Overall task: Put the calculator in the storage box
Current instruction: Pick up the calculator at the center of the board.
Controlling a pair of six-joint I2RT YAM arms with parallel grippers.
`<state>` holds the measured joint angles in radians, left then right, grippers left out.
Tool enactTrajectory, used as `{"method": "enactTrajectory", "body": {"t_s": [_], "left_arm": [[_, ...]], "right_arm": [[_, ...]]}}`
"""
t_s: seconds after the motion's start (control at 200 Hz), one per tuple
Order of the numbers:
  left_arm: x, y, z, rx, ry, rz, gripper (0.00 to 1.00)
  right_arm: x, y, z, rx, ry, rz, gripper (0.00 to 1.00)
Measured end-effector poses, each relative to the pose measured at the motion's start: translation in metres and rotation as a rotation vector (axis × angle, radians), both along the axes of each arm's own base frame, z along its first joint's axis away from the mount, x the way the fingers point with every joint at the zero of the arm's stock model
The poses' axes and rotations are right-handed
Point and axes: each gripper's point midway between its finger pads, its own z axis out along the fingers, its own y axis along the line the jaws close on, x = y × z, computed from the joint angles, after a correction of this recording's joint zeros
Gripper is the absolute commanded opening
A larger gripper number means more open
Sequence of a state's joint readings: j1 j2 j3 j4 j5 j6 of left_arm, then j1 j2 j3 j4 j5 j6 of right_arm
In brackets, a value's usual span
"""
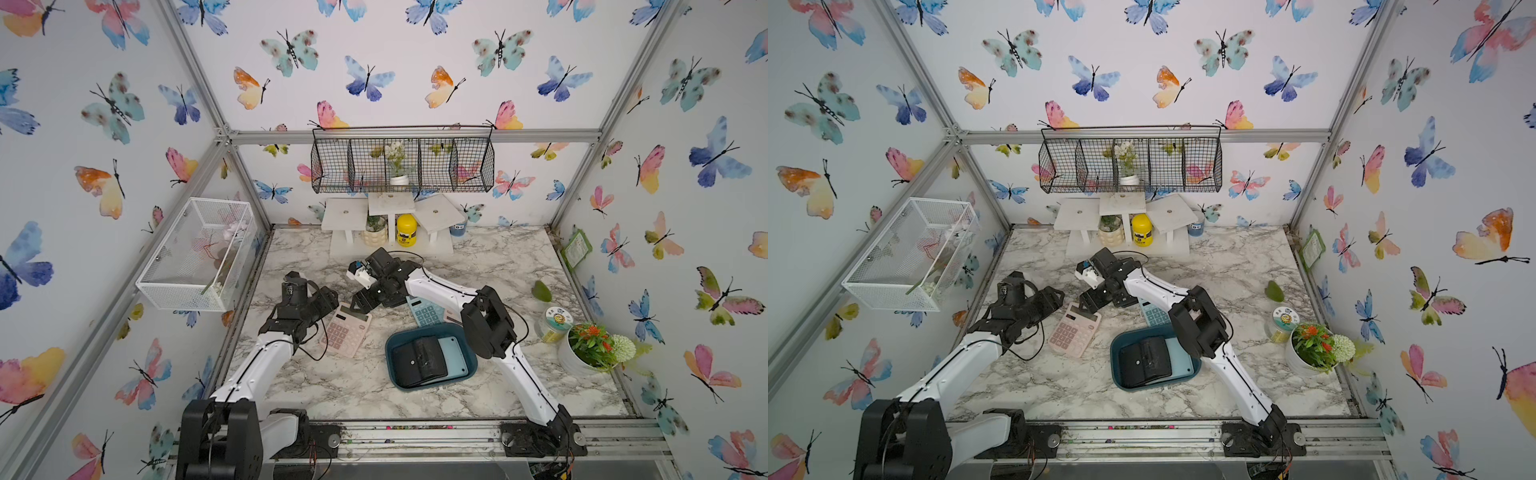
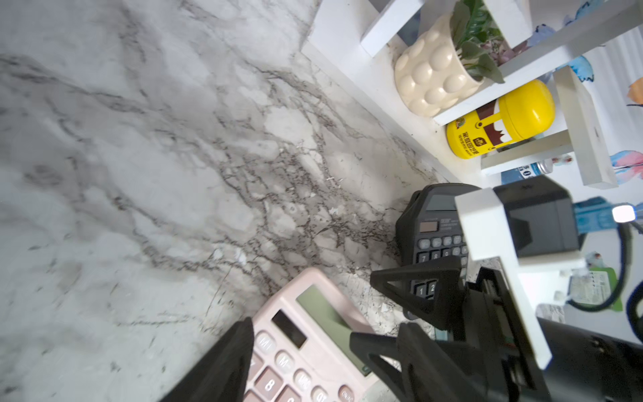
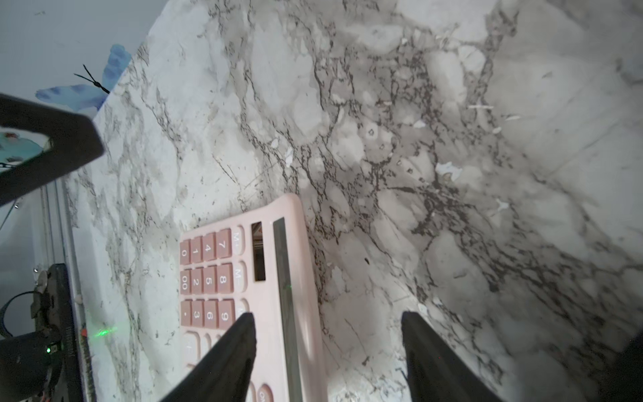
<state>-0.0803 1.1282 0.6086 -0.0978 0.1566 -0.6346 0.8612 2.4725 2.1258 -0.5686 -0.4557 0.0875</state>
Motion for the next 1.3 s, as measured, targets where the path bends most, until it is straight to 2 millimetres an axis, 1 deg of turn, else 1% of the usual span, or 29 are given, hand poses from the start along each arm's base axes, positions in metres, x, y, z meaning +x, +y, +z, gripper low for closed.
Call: {"method": "enactTrajectory", "body": {"t_s": [0.14,0.265,0.415,0.515,0.661,0.751,0.906,1.021,1.056,1.236,1.296], "left_arm": [[-0.026,0.008,-0.02,-0.004,0.053,0.049,0.71],[-0.05,0.012,-0.043,-0.014,0.115,0.083,0.72],[-0.071,0.013,-0.067,-0.028,0.169,0.103,0.71],[-0.079,0.014,-0.079,-0.031,0.199,0.108,0.71],[-0.081,0.011,-0.086,-0.049,0.201,0.1,0.71],[-0.081,0.008,-0.089,-0.063,0.199,0.094,0.71],[-0.077,0.005,-0.088,-0.083,0.18,0.084,0.71],[-0.074,0.004,-0.088,-0.084,0.176,0.082,0.71],[-0.073,0.004,-0.089,-0.084,0.177,0.082,0.71],[-0.072,0.004,-0.089,-0.083,0.178,0.082,0.71],[-0.07,0.004,-0.086,-0.084,0.173,0.081,0.71]], "right_arm": [[-0.007,0.0,-0.006,-0.004,0.022,0.04,0.66],[-0.016,0.002,-0.007,0.017,0.054,0.079,0.63],[-0.022,0.004,-0.005,0.04,0.081,0.105,0.55],[-0.026,0.004,-0.006,0.047,0.095,0.116,0.49],[-0.029,0.004,-0.007,0.053,0.111,0.123,0.39],[-0.03,0.004,-0.007,0.056,0.117,0.123,0.35],[-0.033,0.003,-0.012,0.055,0.135,0.125,0.28],[-0.037,0.001,-0.017,0.059,0.162,0.12,0.21],[-0.037,0.0,-0.014,0.066,0.168,0.119,0.18],[-0.04,0.0,0.009,0.101,0.164,0.123,0.12],[-0.041,-0.001,0.013,0.101,0.155,0.12,0.11]]}}
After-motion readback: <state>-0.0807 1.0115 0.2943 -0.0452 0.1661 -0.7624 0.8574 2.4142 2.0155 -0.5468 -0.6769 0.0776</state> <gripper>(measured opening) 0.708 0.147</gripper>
